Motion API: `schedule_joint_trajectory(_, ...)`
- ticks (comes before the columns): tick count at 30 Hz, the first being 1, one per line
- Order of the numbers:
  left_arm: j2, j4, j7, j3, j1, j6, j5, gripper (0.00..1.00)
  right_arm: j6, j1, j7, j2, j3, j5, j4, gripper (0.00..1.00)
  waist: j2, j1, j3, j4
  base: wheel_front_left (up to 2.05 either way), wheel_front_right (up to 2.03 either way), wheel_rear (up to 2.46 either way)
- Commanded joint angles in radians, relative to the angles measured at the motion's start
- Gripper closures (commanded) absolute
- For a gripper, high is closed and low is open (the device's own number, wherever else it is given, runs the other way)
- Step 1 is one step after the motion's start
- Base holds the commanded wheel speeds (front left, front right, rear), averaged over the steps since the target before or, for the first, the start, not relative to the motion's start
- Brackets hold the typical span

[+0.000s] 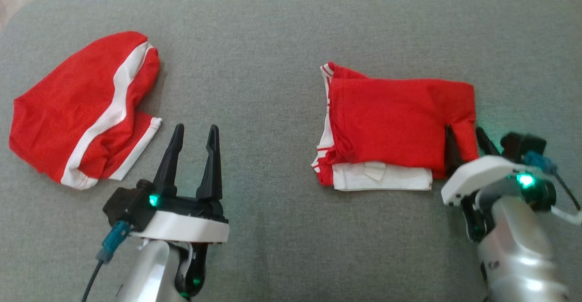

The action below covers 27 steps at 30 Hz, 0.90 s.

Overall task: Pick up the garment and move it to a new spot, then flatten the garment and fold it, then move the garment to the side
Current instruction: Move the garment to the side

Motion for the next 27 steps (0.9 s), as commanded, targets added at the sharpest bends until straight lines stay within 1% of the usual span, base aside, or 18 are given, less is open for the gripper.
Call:
schedule_joint_trajectory(1,0.001,-0.029,-0.008,0.030,-0.042,-0.006,-0.002,0.00,0.007,-0.028,-0.001,0.006,0.045,-0.003,0.016,0.00,0.0000,0.0000,0.009,0.007,0.00,0.00,0.00)
schedule_joint_trajectory(2,0.001,-0.029,-0.008,0.031,-0.043,-0.006,-0.002,0.00,0.007,-0.037,-0.005,0.006,0.056,-0.008,0.034,0.00,0.0000,0.0000,0.011,0.007,0.00,0.00,0.00)
schedule_joint_trajectory(3,0.001,-0.029,-0.008,0.031,-0.043,-0.006,-0.001,0.00,0.007,-0.046,-0.010,0.006,0.065,-0.012,0.050,0.04,0.0000,0.0000,0.012,0.006,0.00,0.00,0.00)
schedule_joint_trajectory(4,0.001,-0.028,-0.008,0.032,-0.044,-0.006,0.000,0.00,0.007,-0.054,-0.019,0.006,0.072,-0.016,0.062,0.71,0.0000,0.0000,0.012,0.004,0.00,0.00,0.00)
schedule_joint_trajectory(5,0.001,-0.027,-0.008,0.034,-0.044,-0.006,0.001,0.00,0.007,-0.063,-0.030,0.006,0.078,-0.026,0.073,1.00,0.0000,0.0000,0.011,0.000,0.00,0.00,0.00)
schedule_joint_trajectory(7,0.002,-0.025,-0.008,0.038,-0.044,-0.006,0.003,0.00,0.007,-0.080,-0.051,0.006,0.076,-0.057,0.087,1.00,0.0000,0.0000,0.007,-0.011,0.00,0.00,0.00)
schedule_joint_trajectory(9,0.002,-0.026,-0.008,0.041,-0.044,-0.006,0.004,0.00,0.007,-0.097,-0.069,0.006,0.057,-0.113,0.089,1.00,0.0000,0.0000,0.003,-0.025,0.00,0.00,0.00)
schedule_joint_trajectory(12,0.002,-0.028,-0.008,0.044,-0.044,-0.006,0.005,0.00,0.007,-0.117,-0.081,0.004,-0.002,-0.209,0.069,1.00,0.0000,0.0000,-0.002,-0.047,0.00,0.00,0.00)
schedule_joint_trajectory(15,0.002,-0.031,-0.008,0.045,-0.045,-0.006,0.004,0.00,0.007,-0.133,-0.079,-0.025,-0.056,-0.296,0.026,1.00,0.0000,0.0000,-0.002,-0.065,0.00,0.00,0.00)
schedule_joint_trajectory(17,0.002,-0.032,-0.008,0.040,-0.048,-0.006,0.003,0.00,0.007,-0.141,-0.070,-0.058,-0.071,-0.340,-0.003,1.00,0.0000,0.0000,0.001,-0.073,0.00,0.00,0.00)
schedule_joint_trajectory(20,0.002,-0.033,-0.008,0.037,-0.052,-0.006,0.002,0.00,0.007,-0.150,-0.056,-0.119,-0.066,-0.370,-0.028,1.00,0.0000,0.0000,0.009,-0.081,0.00,0.00,0.00)
schedule_joint_trajectory(27,0.006,-0.035,-0.008,0.025,-0.071,-0.006,-0.001,0.00,0.007,-0.177,-0.028,-0.287,-0.048,-0.354,-0.018,1.00,0.0000,0.0000,0.048,-0.072,0.00,0.00,0.00)
